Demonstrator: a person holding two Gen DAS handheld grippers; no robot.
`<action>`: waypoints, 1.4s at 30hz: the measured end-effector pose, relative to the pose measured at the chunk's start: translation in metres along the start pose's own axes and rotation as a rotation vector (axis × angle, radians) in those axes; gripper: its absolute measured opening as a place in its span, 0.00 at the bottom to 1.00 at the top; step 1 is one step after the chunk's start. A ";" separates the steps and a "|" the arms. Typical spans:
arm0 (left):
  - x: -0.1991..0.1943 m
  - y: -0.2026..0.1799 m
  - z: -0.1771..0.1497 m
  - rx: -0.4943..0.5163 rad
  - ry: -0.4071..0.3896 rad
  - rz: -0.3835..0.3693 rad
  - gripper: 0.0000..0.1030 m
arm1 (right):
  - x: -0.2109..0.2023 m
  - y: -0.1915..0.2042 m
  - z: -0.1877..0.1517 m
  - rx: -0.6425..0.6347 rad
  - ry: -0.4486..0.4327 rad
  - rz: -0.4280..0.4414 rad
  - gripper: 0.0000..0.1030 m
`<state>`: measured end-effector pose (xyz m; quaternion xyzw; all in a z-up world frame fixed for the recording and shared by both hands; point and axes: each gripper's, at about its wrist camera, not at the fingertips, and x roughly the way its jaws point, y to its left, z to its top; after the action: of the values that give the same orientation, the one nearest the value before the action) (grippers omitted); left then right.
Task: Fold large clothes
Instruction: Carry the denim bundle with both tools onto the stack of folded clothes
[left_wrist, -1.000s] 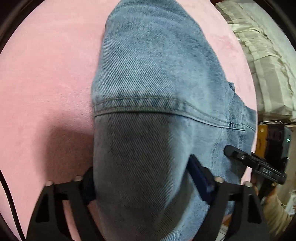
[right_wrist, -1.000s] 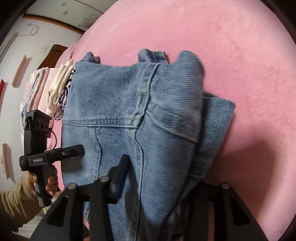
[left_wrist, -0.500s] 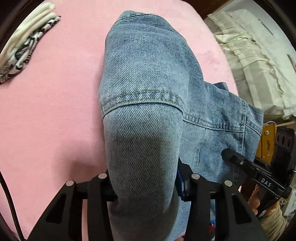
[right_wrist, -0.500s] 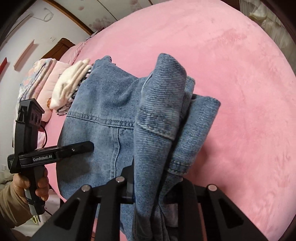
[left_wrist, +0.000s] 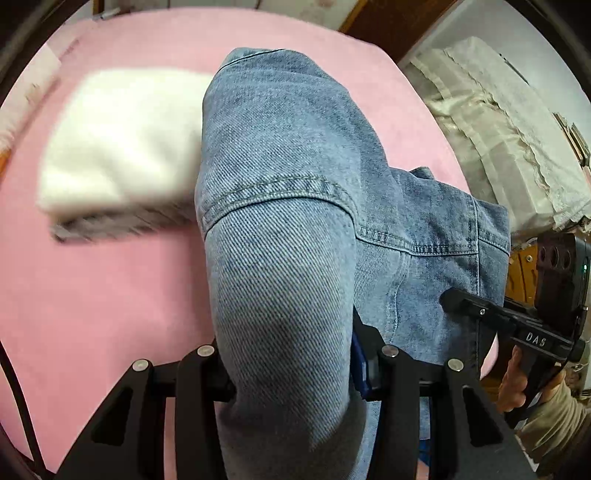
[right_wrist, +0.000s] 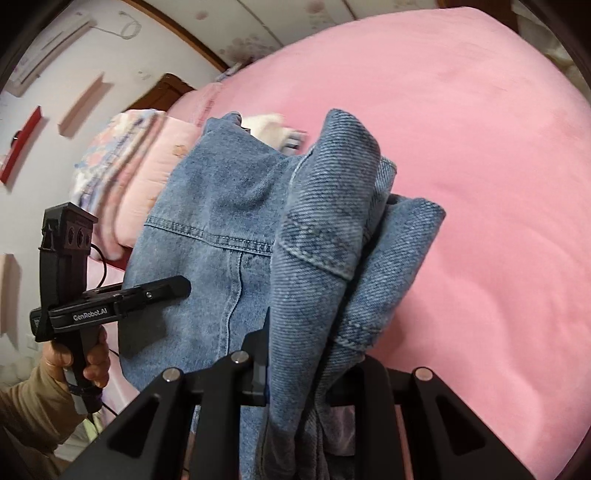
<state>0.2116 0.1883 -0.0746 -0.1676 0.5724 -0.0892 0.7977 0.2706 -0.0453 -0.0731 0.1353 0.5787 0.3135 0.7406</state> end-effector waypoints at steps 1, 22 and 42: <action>-0.015 0.026 0.014 0.004 -0.019 0.015 0.43 | 0.012 0.015 0.014 -0.008 -0.006 0.018 0.18; 0.036 0.283 0.240 -0.091 -0.087 0.086 0.46 | 0.263 0.119 0.272 -0.014 0.025 -0.016 0.18; -0.044 0.234 0.188 0.024 -0.388 0.184 0.47 | 0.197 0.141 0.213 -0.214 -0.199 -0.260 0.47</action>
<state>0.3631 0.4511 -0.0681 -0.1190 0.4200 0.0112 0.8996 0.4544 0.2195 -0.0830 0.0105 0.4786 0.2601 0.8386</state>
